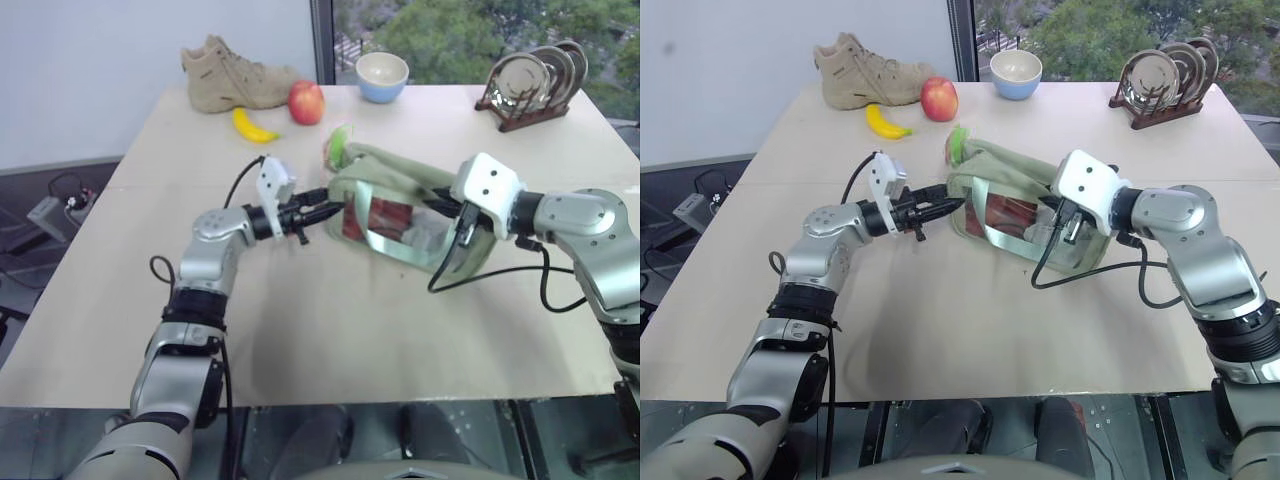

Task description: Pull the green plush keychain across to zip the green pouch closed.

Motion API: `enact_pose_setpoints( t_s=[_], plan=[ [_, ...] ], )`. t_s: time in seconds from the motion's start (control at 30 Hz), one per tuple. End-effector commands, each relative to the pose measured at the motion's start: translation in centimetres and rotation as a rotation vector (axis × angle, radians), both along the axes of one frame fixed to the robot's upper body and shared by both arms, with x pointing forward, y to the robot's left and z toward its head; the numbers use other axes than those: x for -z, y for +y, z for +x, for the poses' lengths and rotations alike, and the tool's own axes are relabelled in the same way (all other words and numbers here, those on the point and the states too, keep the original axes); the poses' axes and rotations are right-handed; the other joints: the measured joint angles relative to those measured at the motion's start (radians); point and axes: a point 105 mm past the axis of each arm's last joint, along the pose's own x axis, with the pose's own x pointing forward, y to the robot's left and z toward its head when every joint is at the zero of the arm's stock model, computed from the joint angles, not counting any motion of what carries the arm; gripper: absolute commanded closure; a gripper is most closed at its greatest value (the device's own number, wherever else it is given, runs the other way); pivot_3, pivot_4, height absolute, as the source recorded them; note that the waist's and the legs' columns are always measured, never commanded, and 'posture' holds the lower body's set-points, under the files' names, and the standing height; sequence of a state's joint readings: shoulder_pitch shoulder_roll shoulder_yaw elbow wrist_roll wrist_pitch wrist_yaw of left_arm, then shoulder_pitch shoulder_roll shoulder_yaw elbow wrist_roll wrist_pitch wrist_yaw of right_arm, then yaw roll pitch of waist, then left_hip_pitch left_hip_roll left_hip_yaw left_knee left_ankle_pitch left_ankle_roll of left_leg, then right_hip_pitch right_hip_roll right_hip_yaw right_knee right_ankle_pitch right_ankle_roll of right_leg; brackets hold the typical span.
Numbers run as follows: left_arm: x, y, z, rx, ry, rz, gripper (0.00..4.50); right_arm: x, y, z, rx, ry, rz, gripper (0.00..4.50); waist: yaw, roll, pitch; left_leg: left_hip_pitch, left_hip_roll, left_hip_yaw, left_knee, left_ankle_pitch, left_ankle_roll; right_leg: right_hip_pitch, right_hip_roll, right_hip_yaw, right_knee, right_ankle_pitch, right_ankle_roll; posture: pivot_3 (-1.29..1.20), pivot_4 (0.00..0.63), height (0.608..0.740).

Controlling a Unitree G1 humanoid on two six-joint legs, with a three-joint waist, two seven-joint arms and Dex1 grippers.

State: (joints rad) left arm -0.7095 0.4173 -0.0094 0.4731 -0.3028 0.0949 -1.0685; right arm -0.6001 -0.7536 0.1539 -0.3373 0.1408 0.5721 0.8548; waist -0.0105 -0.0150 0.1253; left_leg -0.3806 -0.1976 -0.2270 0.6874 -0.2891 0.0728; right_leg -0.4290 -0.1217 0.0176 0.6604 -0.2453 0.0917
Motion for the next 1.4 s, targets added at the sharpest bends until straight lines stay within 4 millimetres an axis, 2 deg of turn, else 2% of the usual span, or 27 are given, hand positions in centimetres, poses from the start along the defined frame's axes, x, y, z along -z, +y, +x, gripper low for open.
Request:
enact_pose_setpoints(
  t_s=[0.03, 0.07, 0.1, 0.13, 0.27, 0.37, 0.47, 0.5, 0.57, 0.63, 0.7, 0.73, 0.87, 1.17, 1.3, 1.37, 1.4],
  plan=[
    [-1.5, -0.2, 0.1, 0.004, -0.066, -0.006, 4.50, -0.1, -0.1, -0.4, -0.015, 0.017, -0.004, 3.57, 0.000, 0.000, 0.000, 0.000, 0.000, 0.000, 0.000, 0.000, 0.000, 0.000, 0.000, 0.000, 0.000, 0.000, 0.000, 0.00, 0.150, 0.740],
    [-1.5, -0.2, 0.1, 0.005, -0.067, -0.008, 4.50, -0.1, -0.1, -0.3, -0.011, 0.009, -0.006, 3.19, 0.000, 0.000, 0.000, 0.000, 0.000, 0.000, 0.000, 0.000, 0.000, 0.000, 0.000, 0.000, 0.000, 0.000, 0.000, 0.00, 0.150, 0.740],
    [-1.5, -0.2, 0.1, 0.005, -0.068, -0.009, 4.50, -0.2, -0.1, -0.3, -0.008, 0.003, -0.008, 2.61, 0.000, 0.000, 0.000, 0.000, 0.000, 0.000, 0.000, 0.000, 0.000, 0.000, 0.000, 0.000, 0.000, 0.000, 0.000, 0.00, 0.150, 0.740],
    [-1.5, -0.1, 0.0, 0.003, -0.064, -0.019, 4.50, -0.2, -0.2, -0.2, -0.004, 0.000, -0.007, 2.29, 0.000, 0.000, 0.000, 0.000, 0.000, 0.000, 0.000, 0.000, 0.000, 0.000, 0.000, 0.000, 0.000, 0.000, 0.000, 0.00, 0.150, 0.740],
    [-1.2, 1.6, -0.6, 0.003, -0.023, -0.039, 4.50, -0.1, -0.2, -0.2, 0.002, 0.003, -0.005, 2.29, -0.001, 0.000, 0.000, 0.000, 0.000, 0.000, 0.000, 0.000, 0.000, 0.000, 0.000, 0.000, 0.000, 0.000, 0.000, 0.00, 0.150, 0.740],
    [-1.2, 3.4, -0.6, -0.028, -0.026, -0.018, 3.51, 0.0, -0.3, -0.3, 0.001, 0.008, -0.007, 2.24, -0.007, 0.000, 0.000, 0.000, 0.000, 0.000, 0.000, 0.000, 0.000, 0.000, 0.000, 0.000, 0.000, 0.000, 0.000, 0.00, 0.150, 0.740],
    [-1.5, 4.0, -0.6, -0.028, -0.043, -0.013, 2.14, 0.1, -0.3, -0.3, -0.001, 0.013, -0.006, 2.24, -0.003, 0.000, 0.000, 0.000, 0.000, 0.000, -0.001, 0.000, 0.000, -0.001, 0.000, 0.000, 0.000, 0.000, 0.000, 0.00, 0.150, 0.740],
    [-1.6, 4.1, -0.6, -0.028, -0.044, -0.011, 2.14, 0.1, -0.2, -0.3, -0.001, 0.014, -0.005, 2.24, 0.000, 0.000, 0.000, 0.000, 0.000, 0.000, 0.000, 0.000, 0.000, -0.001, 0.000, 0.000, 0.000, 0.000, 0.000, 0.00, 0.150, 0.740],
    [-1.6, 4.4, -0.4, -0.040, -0.052, 0.006, 2.10, 0.1, -0.2, -0.3, -0.003, 0.016, -0.004, 2.88, 0.000, 0.000, 0.000, 0.000, 0.000, 0.000, 0.000, 0.000, 0.000, 0.000, 0.000, 0.000, 0.000, 0.000, 0.000, 0.00, 0.150, 0.740],
    [-1.7, 4.4, 0.0, -0.057, -0.059, 0.012, 2.10, 0.1, -0.2, -0.3, -0.004, 0.018, -0.003, 3.48, -0.001, 0.000, 0.000, 0.000, 0.000, 0.000, 0.000, 0.000, 0.000, 0.000, 0.000, 0.000, 0.000, 0.000, 0.000, 0.00, 0.150, 0.740],
    [-1.7, 4.5, 0.4, -0.082, -0.073, 0.037, 2.10, 0.1, -0.2, -0.3, -0.004, 0.020, -0.001, 4.33, -0.001, -0.001, 0.000, 0.000, 0.000, 0.000, 0.000, 0.000, 0.000, 0.000, 0.000, -0.001, 0.000, 0.000, 0.000, 0.00, 0.150, 0.740],
    [-1.6, 4.4, 0.6, -0.089, -0.080, 0.048, 2.10, 0.1, -0.2, -0.3, -0.005, 0.021, 0.000, 4.43, -0.001, -0.001, 0.000, 0.000, 0.000, 0.000, 0.000, 0.000, 0.000, -0.001, 0.000, -0.001, 0.000, 0.000, 0.000, 0.00, 0.150, 0.740],
    [-1.3, 3.0, 1.7, -0.105, -0.127, 0.101, 2.10, 0.0, -0.2, -0.4, -0.006, 0.022, 0.000, 4.43, 0.001, -0.001, 0.000, 0.000, 0.000, 0.000, 0.000, 0.000, 0.000, 0.000, 0.000, -0.001, 0.000, 0.000, 0.000, 0.00, 0.150, 0.740],
    [0.1, 0.7, 2.4, -0.084, -0.167, 0.163, 2.10, 0.0, -0.1, -0.7, -0.002, 0.023, 0.000, 4.43, -0.001, -0.001, -0.001, -0.001, 0.000, 0.000, 0.000, 0.000, 0.000, 0.000, -0.001, -0.001, 0.000, 0.000, 0.000, 0.00, 0.150, 0.740],
    [-0.1, 0.6, 2.5, -0.090, -0.190, 0.158, 3.23, 0.0, -0.1, -0.8, -0.001, 0.024, 0.001, 4.50, 0.000, -0.001, -0.001, -0.001, 0.000, 0.000, 0.001, 0.000, 0.000, 0.000, -0.001, -0.001, 0.000, 0.000, 0.000, 0.00, 0.150, 0.740],
    [-1.2, 1.4, 2.9, -0.129, -0.268, 0.191, 4.34, 0.1, -0.1, -0.9, 0.000, 0.025, 0.002, 4.50, 0.000, -0.001, -0.001, -0.001, 0.000, 0.000, 0.001, 0.000, 0.000, 0.000, -0.001, -0.001, 0.000, 0.000, 0.000, 0.00, 0.150, 0.740],
    [-2.0, 1.9, 3.1, -0.154, -0.342, 0.234, 4.43, 0.1, -0.1, -0.9, 0.002, 0.026, 0.002, 4.50, -0.001, -0.001, -0.001, -0.001, 0.000, 0.000, 0.001, 0.000, 0.000, 0.000, -0.001, -0.001, 0.000, 0.000, 0.000, 0.00, 0.150, 0.740]
  ],
)
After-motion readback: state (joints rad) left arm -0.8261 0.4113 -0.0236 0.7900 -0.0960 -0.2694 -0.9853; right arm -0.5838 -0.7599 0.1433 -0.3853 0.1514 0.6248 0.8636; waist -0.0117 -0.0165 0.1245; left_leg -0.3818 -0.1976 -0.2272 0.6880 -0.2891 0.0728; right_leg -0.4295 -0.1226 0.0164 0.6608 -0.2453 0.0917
